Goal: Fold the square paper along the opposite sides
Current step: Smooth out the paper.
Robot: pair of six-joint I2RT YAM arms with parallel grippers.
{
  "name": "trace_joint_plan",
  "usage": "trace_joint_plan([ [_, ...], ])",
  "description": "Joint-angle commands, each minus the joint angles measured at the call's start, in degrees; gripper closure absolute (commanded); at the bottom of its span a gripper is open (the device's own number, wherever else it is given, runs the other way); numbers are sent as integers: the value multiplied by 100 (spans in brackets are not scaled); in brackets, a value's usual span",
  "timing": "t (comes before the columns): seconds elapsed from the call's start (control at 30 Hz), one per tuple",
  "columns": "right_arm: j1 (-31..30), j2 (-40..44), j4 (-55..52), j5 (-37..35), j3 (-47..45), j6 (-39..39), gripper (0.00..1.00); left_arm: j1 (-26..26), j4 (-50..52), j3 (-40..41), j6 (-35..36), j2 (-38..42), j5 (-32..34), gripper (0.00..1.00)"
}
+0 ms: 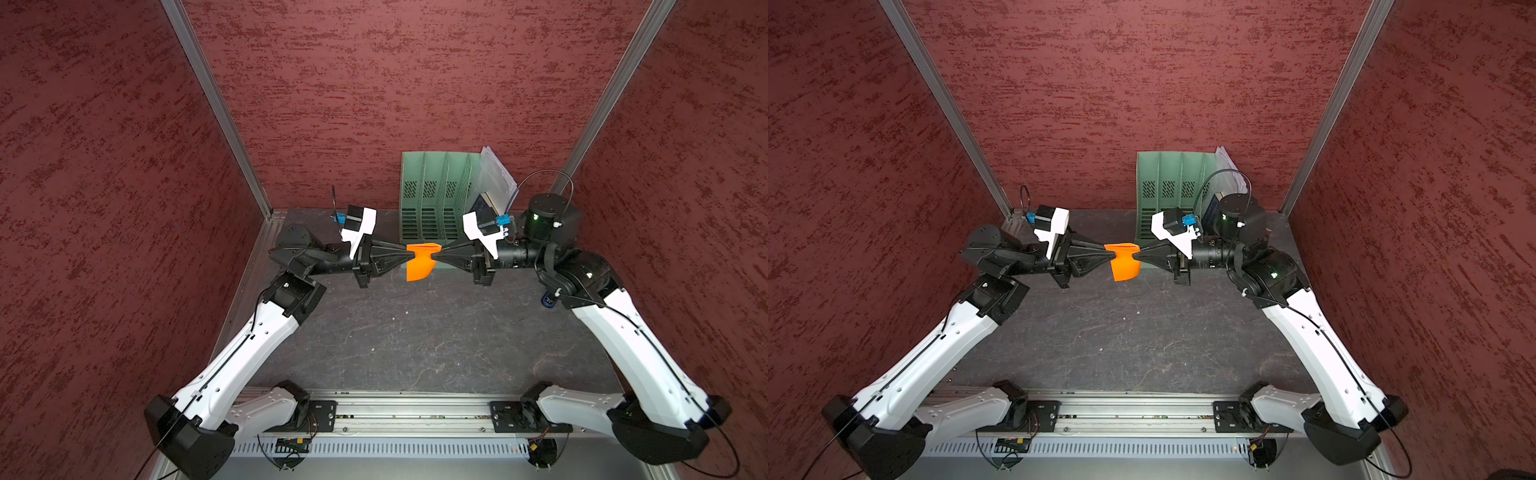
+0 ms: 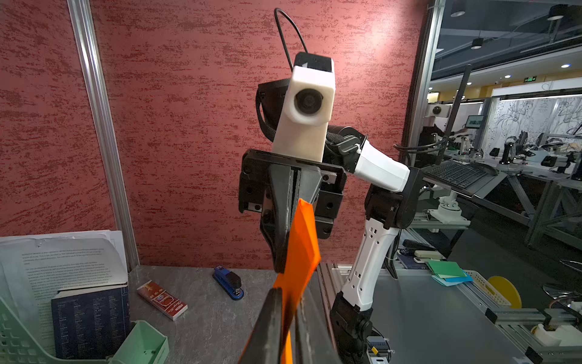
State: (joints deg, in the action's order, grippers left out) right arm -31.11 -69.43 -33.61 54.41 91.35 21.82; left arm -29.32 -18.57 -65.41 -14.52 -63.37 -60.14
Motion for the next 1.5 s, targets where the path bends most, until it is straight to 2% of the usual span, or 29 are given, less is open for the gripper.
trace_joint_plan([
  [0.0, 27, 61, 179, -27, 13, -69, 100, -13, 64, 28, 66, -31, -82, 86],
  [0.43, 26, -32, 176, -47, 116, -94, 100, -39, 112, 89, 68, -79, -202, 84],
  [0.57, 26, -27, 179, -58, 117, -98, 100, -47, 164, 98, 73, -90, -252, 93],
  [1.07, 26, -53, 223, -81, 172, -124, 100, -83, 398, 171, 196, -37, -250, 91],
  [1.17, 25, -44, 224, -82, 161, -123, 100, -77, 398, 185, 213, -12, -253, 100],
  [1.43, 26, -53, 233, -106, 125, -118, 100, -78, 317, 190, 205, 70, -222, 100],
  [1.47, 26, -45, 237, -118, 110, -129, 83, -82, 272, 203, 188, 87, -211, 100],
])
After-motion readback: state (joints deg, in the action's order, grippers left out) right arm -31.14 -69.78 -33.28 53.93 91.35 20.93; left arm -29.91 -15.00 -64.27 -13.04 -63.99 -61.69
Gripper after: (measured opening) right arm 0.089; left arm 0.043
